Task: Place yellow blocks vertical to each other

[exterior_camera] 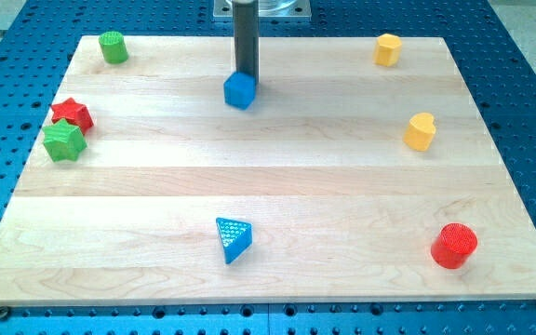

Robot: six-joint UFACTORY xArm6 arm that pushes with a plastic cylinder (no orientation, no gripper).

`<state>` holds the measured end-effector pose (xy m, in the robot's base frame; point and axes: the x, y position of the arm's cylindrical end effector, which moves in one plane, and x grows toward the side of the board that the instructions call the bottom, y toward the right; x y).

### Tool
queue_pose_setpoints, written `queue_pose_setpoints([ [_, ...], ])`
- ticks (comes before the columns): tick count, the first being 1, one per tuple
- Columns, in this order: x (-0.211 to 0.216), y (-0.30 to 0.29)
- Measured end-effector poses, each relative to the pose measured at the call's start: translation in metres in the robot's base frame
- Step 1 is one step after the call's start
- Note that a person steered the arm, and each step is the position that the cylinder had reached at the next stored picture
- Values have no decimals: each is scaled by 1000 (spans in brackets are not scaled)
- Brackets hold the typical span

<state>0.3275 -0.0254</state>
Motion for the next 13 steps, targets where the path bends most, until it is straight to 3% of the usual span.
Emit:
queue_pose_setpoints([
  [1, 44, 29],
  [2, 6, 101],
  [4, -13, 283],
  [5, 40, 337],
  [6, 92, 325],
  [7, 62, 282],
  [8, 90, 266],
  [9, 79, 269],
  [10, 57, 216],
  [11, 64, 267],
  [12, 98, 250],
  [13, 106, 197],
])
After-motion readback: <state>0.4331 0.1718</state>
